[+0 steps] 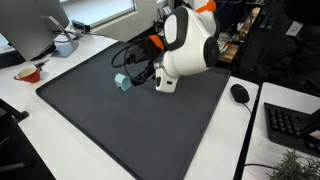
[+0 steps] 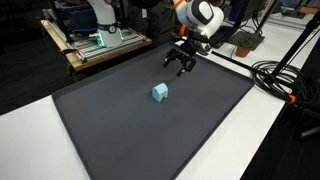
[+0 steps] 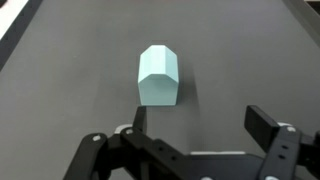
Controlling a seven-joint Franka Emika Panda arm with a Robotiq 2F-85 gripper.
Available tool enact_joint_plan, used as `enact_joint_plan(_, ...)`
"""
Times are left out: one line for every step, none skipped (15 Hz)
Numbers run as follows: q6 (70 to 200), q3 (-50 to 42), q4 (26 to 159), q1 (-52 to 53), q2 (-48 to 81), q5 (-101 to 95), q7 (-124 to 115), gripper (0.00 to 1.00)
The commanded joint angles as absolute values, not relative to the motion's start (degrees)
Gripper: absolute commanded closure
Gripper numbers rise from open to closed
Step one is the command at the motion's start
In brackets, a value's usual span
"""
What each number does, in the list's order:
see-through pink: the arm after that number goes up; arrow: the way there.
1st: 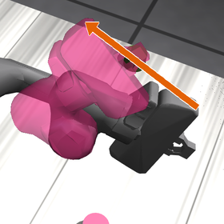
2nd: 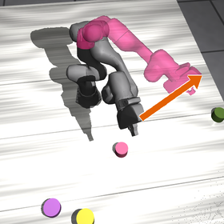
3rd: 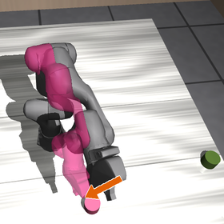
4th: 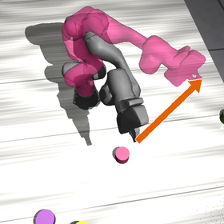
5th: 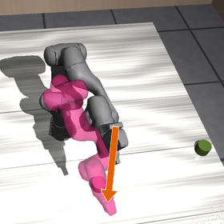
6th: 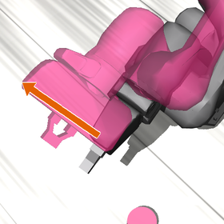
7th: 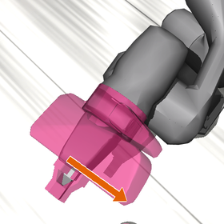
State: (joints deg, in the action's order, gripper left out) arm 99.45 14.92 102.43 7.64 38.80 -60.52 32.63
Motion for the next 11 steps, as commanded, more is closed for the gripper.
enact_joint_plan(108.11,16.99,116.37,3.59,24.52,-51.51,31.34,0.0)
enact_joint_plan(110.44,17.01,119.06,3.14,21.39,-48.82,31.16,0.0)
enact_joint_plan(112.96,16.93,121.96,2.9,18.2,-46.18,30.62,0.0)
enact_joint_plan(115.47,16.69,124.85,2.93,15.1,-43.88,29.6,0.0)
enact_joint_plan(117.68,16.48,127.83,3.07,11.93,-41.21,28.71,0.0)
enact_joint_plan(120.19,16.29,130.83,3.36,8.91,-38.76,27.76,0.0)
enact_joint_plan(122.64,16.04,133.86,3.91,5.93,-36.53,26.52,0.0)
enact_joint_plan(125.11,15.82,136.95,4.75,3.03,-34.69,24.62,0.0)
enact_joint_plan(127.96,15.5,140.08,5.58,0.32,-33.64,22.48,0.0)
enact_joint_plan(122.98,14.15,131.84,6.44,7.86,-36.21,26.0,0.0)
enact_joint_plan(124.84,14.19,134.7,6.87,5.3,-35.46,24.44,0.0)
